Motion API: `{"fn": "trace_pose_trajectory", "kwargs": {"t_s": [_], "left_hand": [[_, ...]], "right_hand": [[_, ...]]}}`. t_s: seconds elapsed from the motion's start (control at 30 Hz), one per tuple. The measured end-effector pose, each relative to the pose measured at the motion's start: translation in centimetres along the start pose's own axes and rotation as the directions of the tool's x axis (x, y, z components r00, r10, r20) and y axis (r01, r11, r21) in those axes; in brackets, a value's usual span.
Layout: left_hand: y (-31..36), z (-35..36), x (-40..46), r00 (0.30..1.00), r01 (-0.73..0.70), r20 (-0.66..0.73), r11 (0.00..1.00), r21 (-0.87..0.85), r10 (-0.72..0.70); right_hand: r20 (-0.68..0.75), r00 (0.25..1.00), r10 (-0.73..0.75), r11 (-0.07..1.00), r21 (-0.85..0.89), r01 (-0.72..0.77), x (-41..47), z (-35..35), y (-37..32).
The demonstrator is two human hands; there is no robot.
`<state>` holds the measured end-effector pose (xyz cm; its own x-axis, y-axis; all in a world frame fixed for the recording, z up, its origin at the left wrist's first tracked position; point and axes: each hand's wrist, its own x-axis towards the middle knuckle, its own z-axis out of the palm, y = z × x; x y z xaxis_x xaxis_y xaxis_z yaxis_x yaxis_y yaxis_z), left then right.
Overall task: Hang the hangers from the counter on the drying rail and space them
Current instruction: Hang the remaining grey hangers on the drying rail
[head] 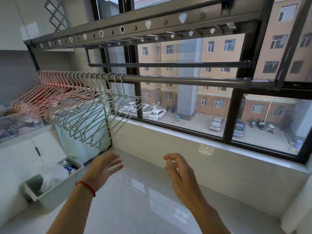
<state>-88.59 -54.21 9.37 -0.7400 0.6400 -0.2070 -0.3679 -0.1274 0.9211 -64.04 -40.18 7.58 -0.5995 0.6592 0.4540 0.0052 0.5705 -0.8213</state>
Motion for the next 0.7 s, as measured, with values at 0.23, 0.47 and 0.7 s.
{"fn": "trace_pose_trajectory", "kwargs": {"t_s": [0.23, 0.47, 0.7], "left_hand": [[-11.9, 7.0, -6.3, 0.973, 0.181, 0.088, 0.940, 0.289, -0.214], [-17.3, 25.5, -15.0, 0.865, -0.126, 0.483, 0.875, 0.468, -0.134], [-25.0, 42.1, -25.2, 0.584, -0.362, 0.784, 0.798, 0.483, -0.209]], "right_hand": [[-0.088, 0.994, 0.063, 0.998, -0.013, -0.064, -3.6, -5.0, 2.9], [-0.356, 0.899, 0.254, 0.956, -0.051, -0.291, -11.5, -17.3, 6.5], [-0.764, 0.520, 0.382, 0.805, -0.002, -0.594, -24.8, -34.8, 7.6]]}}
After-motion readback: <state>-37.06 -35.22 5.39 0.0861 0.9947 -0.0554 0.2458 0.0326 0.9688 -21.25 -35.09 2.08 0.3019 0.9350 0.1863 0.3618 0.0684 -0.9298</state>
